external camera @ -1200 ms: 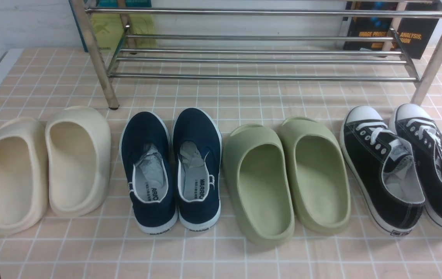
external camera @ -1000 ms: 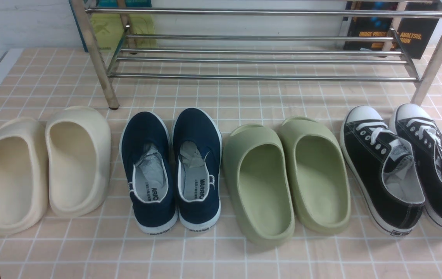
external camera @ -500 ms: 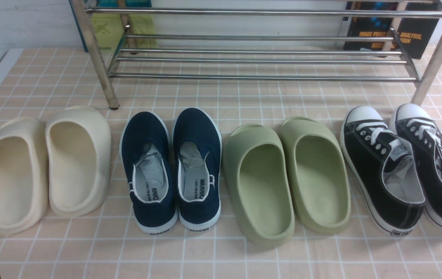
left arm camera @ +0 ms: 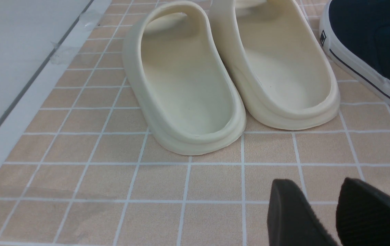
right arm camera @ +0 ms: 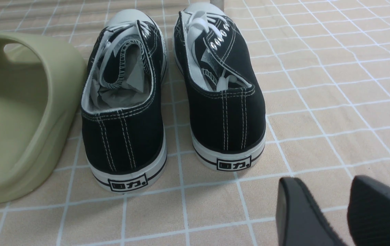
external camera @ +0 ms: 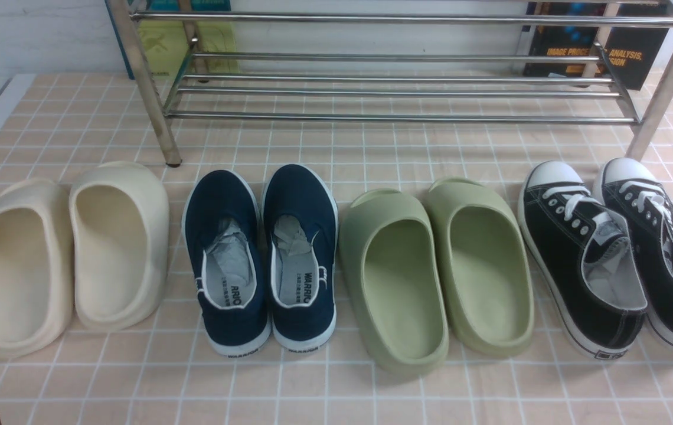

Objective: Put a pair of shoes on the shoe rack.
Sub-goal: Use the left arm to grab the shoe closest to it

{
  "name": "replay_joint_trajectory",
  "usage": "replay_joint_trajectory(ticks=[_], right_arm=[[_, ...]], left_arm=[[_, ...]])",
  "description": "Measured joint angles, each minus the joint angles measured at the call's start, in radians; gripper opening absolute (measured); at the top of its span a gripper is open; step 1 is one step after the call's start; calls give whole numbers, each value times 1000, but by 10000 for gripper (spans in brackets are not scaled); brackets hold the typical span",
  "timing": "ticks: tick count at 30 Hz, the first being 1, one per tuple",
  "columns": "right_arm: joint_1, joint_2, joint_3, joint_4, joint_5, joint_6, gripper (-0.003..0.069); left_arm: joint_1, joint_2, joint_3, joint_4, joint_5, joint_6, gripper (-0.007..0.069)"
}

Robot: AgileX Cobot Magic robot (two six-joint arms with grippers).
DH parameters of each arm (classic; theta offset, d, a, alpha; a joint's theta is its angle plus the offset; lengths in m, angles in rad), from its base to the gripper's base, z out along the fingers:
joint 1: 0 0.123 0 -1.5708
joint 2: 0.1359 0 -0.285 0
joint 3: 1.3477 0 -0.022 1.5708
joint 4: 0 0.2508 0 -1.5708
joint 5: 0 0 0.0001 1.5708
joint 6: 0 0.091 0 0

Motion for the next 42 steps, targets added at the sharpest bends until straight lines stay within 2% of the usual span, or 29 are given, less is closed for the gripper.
replay_joint_trajectory(ticks=[15, 22, 27, 28, 29, 32, 33, 34, 36, 38, 42], right_arm=[[0, 0, 0, 0, 0, 0, 237], [0, 0, 0, 0, 0, 0, 237], [0, 0, 0, 0, 0, 0, 237], [0, 0, 0, 0, 0, 0, 237], [0, 0, 0, 0, 0, 0, 237], [0, 0, 0, 0, 0, 0, 237], [0, 0, 0, 0, 0, 0, 237], [0, 0, 0, 0, 0, 0, 237], [0, 0, 0, 0, 0, 0, 237], [0, 0, 0, 0, 0, 0, 237], [0, 0, 0, 0, 0, 0, 237]], left_arm=[[0, 0, 0, 37, 1, 0, 240], [0, 0, 1, -77, -9, 0, 240], [0, 0, 1, -231, -25, -4, 240], [0, 0, 1, -318, -39, -33, 240], [0, 0, 1, -350, -46, -55, 240], [0, 0, 2, -636, -77, -189, 240], [0, 0, 2, -654, -79, -198, 240], [0, 0, 2, -774, -101, -249, 240], [0, 0, 2, -863, -132, -270, 240], [0, 0, 2, -909, -154, -269, 240], [0, 0, 2, -921, -156, -265, 240]])
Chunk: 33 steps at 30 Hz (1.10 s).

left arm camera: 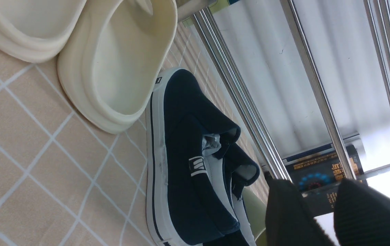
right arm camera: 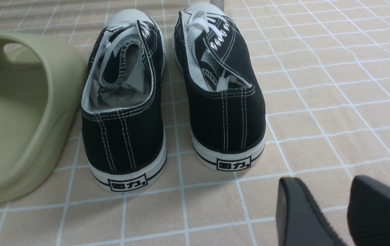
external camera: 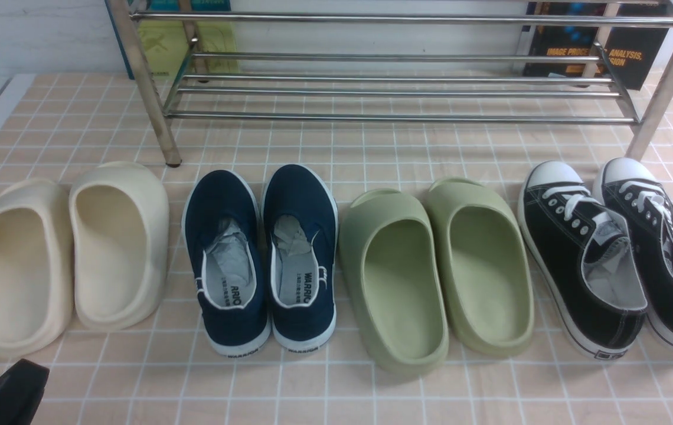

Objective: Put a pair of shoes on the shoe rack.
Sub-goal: Use the left arm to grab the shoe closest to it

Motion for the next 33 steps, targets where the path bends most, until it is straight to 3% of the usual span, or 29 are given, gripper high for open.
replay_joint_trajectory(ticks=[6, 10, 13, 16, 19, 20, 22, 24, 27, 33], right_arm=[[0, 0, 0, 0, 0, 0, 237], [0, 0, 0, 0, 0, 0, 237], [0, 0, 0, 0, 0, 0, 237], [0, 0, 0, 0, 0, 0, 237], [0, 0, 0, 0, 0, 0, 237], [0, 0, 0, 0, 0, 0, 237], [0, 0, 0, 0, 0, 0, 237], [0, 0, 0, 0, 0, 0, 237], [0, 0, 0, 0, 0, 0, 237], [0, 0, 0, 0, 0, 0, 237]], left_arm=[[0, 0, -15, 2, 22, 21, 240], [0, 0, -186, 61, 147, 170, 222], [0, 62, -374, 216, 302, 218, 143], [0, 228, -577, 457, 517, 165, 39], [0, 451, -757, 677, 796, 131, 3], [0, 464, -778, 687, 812, 131, 2], [0, 624, -889, 790, 986, 166, 2], [-3, 696, -922, 821, 1023, 200, 2], [-66, 817, -970, 882, 1040, 244, 2], [-306, 1042, -1019, 945, 1039, 250, 14]])
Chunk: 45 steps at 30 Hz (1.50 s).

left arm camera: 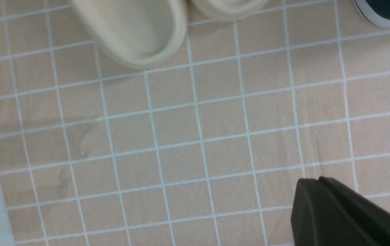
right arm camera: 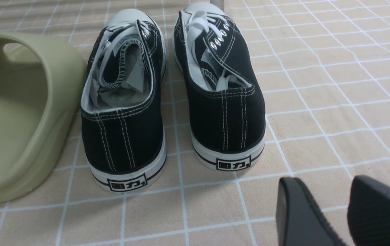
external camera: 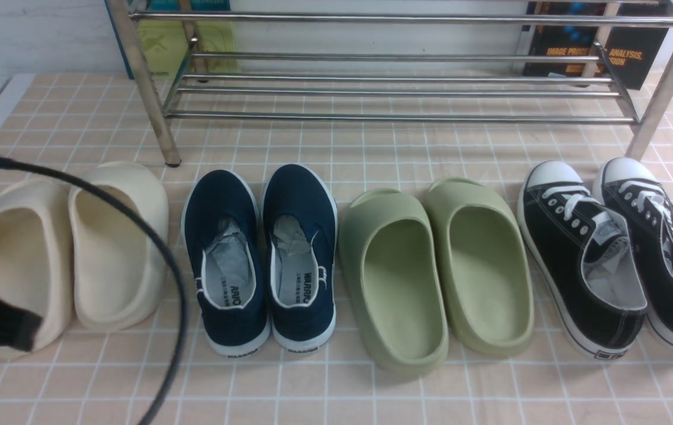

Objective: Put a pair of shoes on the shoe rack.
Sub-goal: Use the left arm to grab the shoe closest to it, then use the left arm to put a shoe into the shoe rack

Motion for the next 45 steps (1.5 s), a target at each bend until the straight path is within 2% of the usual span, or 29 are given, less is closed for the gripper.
replay_joint_trajectory(ticks=[4, 7, 8, 10, 14, 16, 20, 24, 26, 28, 31, 34, 39, 45], right_arm=[[0, 0, 0, 0, 0, 0, 237], [0, 0, 0, 0, 0, 0, 237], [0, 0, 0, 0, 0, 0, 237], [0, 0, 0, 0, 0, 0, 237], [0, 0, 0, 0, 0, 0, 237], [0, 0, 0, 0, 0, 0, 237], [0, 0, 0, 0, 0, 0, 237], [0, 0, 0, 0, 0, 0, 237], [0, 0, 0, 0, 0, 0, 237], [0, 0, 0, 0, 0, 0, 237], [0, 0, 0, -1, 0, 0, 237], [0, 0, 0, -1, 0, 0, 237], [0, 0, 0, 0, 0, 0, 237], [0, 0, 0, 0, 0, 0, 237]], left_arm=[[-88, 132, -33, 38, -73, -103, 59], [-127, 247, -67, 47, -171, -185, 149], [-129, 255, -67, 47, -176, -185, 149], [-144, 348, -95, 42, -229, -249, 267], [-145, 472, -131, 31, -281, -375, 419], [-145, 523, -143, 30, -311, -429, 474], [-145, 597, -149, 30, -377, -489, 510], [-145, 669, -149, 39, -402, -539, 484], [-145, 705, -149, 45, -403, -543, 437], [-145, 724, -149, 45, -405, -542, 371], [-146, 736, -149, 40, -423, -528, 172], [-146, 734, -151, 40, -421, -516, 62], [-145, 688, -191, 46, -332, -448, 43], [-145, 618, -369, 75, -186, -324, 43]])
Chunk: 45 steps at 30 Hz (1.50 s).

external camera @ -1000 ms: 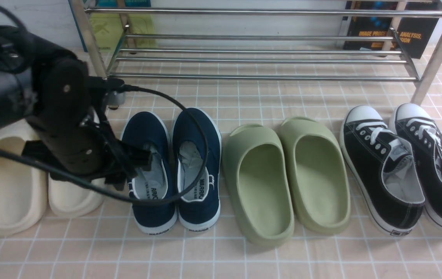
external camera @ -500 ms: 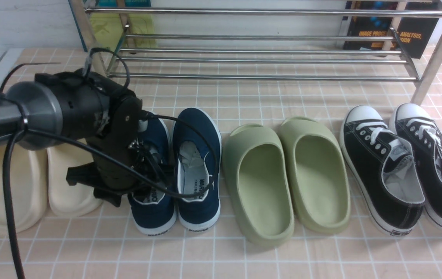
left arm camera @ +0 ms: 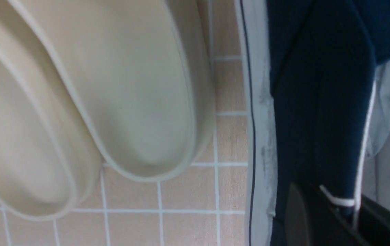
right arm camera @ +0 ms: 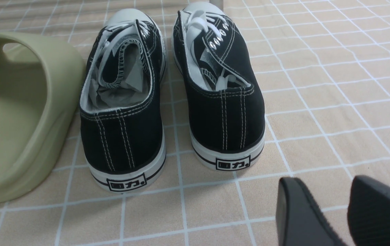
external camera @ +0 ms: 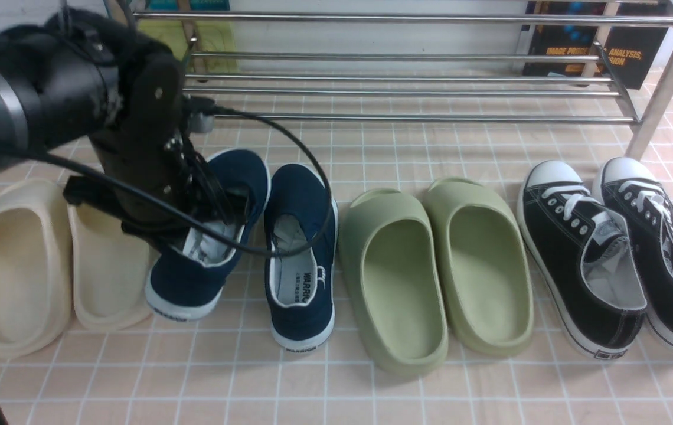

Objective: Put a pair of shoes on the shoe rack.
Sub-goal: Use the left arm to put a shoe into the shoe rack

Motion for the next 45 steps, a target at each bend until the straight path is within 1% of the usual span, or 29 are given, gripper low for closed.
replay_joint_trajectory(ticks=[5, 6, 9, 10, 12, 16, 19, 22, 30, 35, 38, 42, 44, 45], right_arm=[[0, 0, 0, -1, 0, 0, 237], [0, 0, 0, -1, 0, 0, 237], [0, 0, 0, -1, 0, 0, 237], [0, 0, 0, -1, 0, 0, 237], [0, 0, 0, -1, 0, 0, 237], [0, 0, 0, -1, 0, 0, 237], [0, 0, 0, 0, 0, 0, 237], [0, 0, 0, 0, 0, 0, 237], [0, 0, 0, 1, 0, 0, 237], [0, 0, 0, 1, 0, 0, 237], [0, 0, 0, 1, 0, 0, 237], [0, 0, 0, 1, 0, 0, 237], [0, 0, 0, 1, 0, 0, 237], [0, 0, 0, 1, 0, 0, 237]], left_arm=[[11, 40, -149, -4, 11, 45, 43], [12, 43, -149, -5, 11, 45, 43], [70, 123, -241, -39, 15, 53, 43], [74, 128, -251, -44, 15, 55, 43], [126, 194, -316, -74, 16, 79, 44], [168, 255, -392, -97, 2, 101, 44], [199, 320, -484, -123, -39, 111, 44], [205, 357, -537, -135, -66, 115, 44], [206, 510, -697, -149, -214, 104, 44], [206, 570, -722, -130, -279, 57, 49], [206, 580, -723, -106, -292, 41, 55], [208, 586, -728, -96, -330, 34, 97], [208, 586, -729, -96, -348, 30, 150], [208, 586, -730, -96, -347, 29, 194]])
